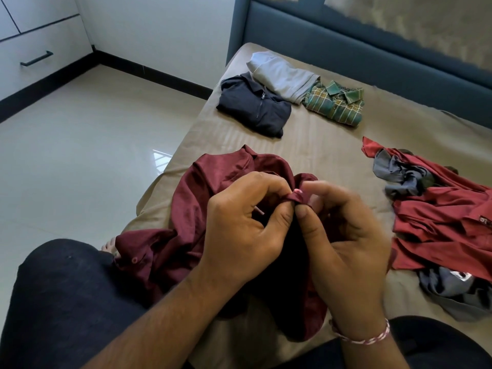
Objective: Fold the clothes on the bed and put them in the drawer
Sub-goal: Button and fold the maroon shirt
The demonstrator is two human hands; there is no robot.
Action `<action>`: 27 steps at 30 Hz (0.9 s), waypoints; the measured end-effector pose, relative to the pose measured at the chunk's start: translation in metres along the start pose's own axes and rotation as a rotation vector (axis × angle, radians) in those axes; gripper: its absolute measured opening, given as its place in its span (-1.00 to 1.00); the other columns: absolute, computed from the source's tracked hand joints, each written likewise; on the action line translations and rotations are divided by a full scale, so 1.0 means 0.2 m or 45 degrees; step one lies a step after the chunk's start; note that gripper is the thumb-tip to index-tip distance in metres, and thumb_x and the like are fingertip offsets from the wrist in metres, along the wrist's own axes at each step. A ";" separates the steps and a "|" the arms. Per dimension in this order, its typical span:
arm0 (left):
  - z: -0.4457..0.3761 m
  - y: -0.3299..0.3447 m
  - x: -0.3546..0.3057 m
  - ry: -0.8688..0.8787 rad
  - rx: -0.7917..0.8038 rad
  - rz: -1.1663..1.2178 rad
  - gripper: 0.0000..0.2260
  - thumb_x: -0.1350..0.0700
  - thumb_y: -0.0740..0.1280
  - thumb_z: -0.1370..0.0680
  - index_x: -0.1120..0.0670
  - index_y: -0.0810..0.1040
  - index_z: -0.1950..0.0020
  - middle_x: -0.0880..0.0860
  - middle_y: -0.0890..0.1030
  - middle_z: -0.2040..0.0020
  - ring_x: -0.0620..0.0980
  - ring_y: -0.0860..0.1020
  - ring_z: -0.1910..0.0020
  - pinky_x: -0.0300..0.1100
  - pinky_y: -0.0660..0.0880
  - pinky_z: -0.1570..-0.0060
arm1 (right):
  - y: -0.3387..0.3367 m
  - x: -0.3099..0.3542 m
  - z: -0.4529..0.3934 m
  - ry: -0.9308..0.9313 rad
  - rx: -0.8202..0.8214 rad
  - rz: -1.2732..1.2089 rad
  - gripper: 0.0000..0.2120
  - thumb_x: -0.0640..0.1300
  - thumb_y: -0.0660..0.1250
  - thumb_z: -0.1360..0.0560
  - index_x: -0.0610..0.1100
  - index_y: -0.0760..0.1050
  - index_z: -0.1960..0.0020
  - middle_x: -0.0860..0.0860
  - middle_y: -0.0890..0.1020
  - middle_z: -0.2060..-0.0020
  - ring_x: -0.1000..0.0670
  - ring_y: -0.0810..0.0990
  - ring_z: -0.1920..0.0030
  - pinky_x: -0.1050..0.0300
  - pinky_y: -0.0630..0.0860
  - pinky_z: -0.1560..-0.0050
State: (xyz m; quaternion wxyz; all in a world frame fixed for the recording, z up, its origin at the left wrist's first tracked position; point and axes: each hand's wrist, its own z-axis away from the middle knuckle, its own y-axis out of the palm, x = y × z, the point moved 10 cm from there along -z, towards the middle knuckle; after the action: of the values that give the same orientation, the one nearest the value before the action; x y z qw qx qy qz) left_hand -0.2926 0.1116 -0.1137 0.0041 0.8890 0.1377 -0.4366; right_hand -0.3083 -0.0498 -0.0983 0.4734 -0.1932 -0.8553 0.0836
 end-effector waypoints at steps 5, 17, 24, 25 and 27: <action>-0.03 0.01 0.05 0.002 0.096 -0.018 -0.93 0.25 0.49 -0.58 0.17 0.69 -0.04 -0.05 0.68 0.06 -0.03 0.67 0.05 -0.19 0.58 0.21 | 0.10 -0.14 0.01 0.260 0.201 -0.183 -0.77 -0.19 0.34 -0.61 -0.09 0.66 -0.23 0.06 0.74 -0.08 0.01 0.71 -0.16 0.13 0.61 -0.17; -0.13 -0.15 0.31 -0.228 0.041 -0.228 -0.90 0.16 0.40 -0.66 0.10 0.72 -0.02 -0.09 0.69 0.23 -0.12 0.67 0.20 -0.29 0.58 0.08 | 0.14 -0.45 -0.02 0.879 0.350 -0.551 -0.83 -0.04 0.53 -0.39 -0.15 0.69 0.17 -0.14 0.70 0.20 -0.05 0.66 0.17 0.04 0.61 0.02; -0.08 -0.01 0.41 -0.440 0.440 0.063 -0.88 0.18 0.47 -0.59 0.05 0.69 -0.12 0.01 0.71 0.13 0.00 0.71 0.17 -0.11 0.66 0.13 | 0.16 -0.42 -0.09 0.880 0.395 -0.760 -0.89 -0.16 0.41 -0.50 -0.15 0.66 0.18 -0.06 0.62 0.29 0.05 0.59 0.27 0.22 0.60 0.19; -0.06 0.04 0.41 -0.424 0.511 0.029 -0.81 0.13 0.50 -0.57 0.01 0.67 -0.18 -0.03 0.70 0.08 -0.02 0.70 0.10 -0.18 0.63 0.11 | 0.17 -0.42 -0.09 0.884 0.405 -0.792 -0.88 -0.17 0.39 -0.52 -0.16 0.65 0.17 -0.07 0.62 0.28 0.03 0.59 0.26 0.21 0.61 0.18; -0.01 0.11 0.43 -0.409 0.605 -0.064 -0.73 0.05 0.54 -0.54 -0.05 0.65 -0.22 -0.10 0.68 0.01 -0.07 0.68 0.02 -0.25 0.61 0.08 | 0.19 -0.40 -0.09 0.891 0.432 -0.831 -0.87 -0.18 0.37 -0.53 -0.17 0.64 0.17 -0.10 0.63 0.27 0.00 0.61 0.26 0.18 0.62 0.18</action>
State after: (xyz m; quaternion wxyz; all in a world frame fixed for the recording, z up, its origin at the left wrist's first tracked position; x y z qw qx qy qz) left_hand -0.2349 0.1108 -0.1826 -0.1935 0.7808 0.0510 -0.5919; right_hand -0.2449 -0.0490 -0.1632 0.7578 0.1474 -0.6356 -0.0005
